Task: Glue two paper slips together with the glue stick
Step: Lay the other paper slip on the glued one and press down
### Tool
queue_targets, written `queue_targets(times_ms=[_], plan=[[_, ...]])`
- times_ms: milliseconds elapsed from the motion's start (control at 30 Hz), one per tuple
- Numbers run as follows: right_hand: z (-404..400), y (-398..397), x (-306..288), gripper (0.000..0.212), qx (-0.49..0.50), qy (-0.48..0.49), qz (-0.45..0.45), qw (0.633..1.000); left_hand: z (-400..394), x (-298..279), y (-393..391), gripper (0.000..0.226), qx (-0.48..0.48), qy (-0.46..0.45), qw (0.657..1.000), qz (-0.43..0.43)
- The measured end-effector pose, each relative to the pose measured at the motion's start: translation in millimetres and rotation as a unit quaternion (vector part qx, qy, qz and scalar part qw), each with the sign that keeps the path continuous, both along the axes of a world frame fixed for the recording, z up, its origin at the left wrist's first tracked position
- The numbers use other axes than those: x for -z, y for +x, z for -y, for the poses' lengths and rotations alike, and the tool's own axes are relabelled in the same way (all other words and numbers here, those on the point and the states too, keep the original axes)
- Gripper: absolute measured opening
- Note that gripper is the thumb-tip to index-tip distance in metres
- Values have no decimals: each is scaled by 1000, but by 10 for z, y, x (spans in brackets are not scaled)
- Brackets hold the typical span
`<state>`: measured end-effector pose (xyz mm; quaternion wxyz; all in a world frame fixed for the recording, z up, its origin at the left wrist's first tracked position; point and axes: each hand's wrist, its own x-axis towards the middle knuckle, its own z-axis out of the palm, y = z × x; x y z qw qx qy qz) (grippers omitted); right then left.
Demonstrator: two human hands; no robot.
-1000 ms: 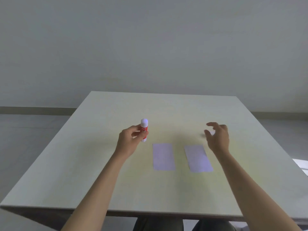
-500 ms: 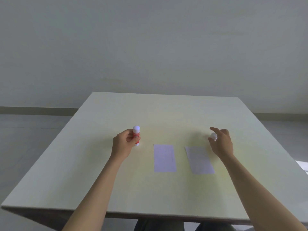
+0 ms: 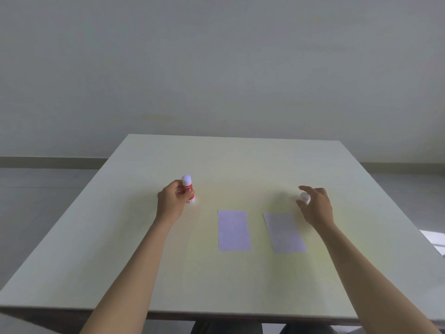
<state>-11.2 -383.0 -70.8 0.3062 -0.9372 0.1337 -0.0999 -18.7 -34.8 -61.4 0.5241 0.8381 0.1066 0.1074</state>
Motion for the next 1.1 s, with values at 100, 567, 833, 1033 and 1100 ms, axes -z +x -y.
queue_targets(times_ms=[100,567,833,1033,1100], plan=[[-6,-23,-14,43,-3,1,1,1000,0,17,40,4,5,3,1000,4],[-336,-237,-191,54,-301,-101,-84,945,-32,58,49,49,16,-36,999,10],[-363,-184,-199,59,-314,-119,-127,933,-82,20,-98,71,-79,-5,992,99],[-368,-150,-209,42,-306,-92,-113,941,82,-105,-305,49,-81,21,973,216],[-371,-131,-208,30,-305,-97,-103,942,173,-155,-354,29,-50,18,969,240]])
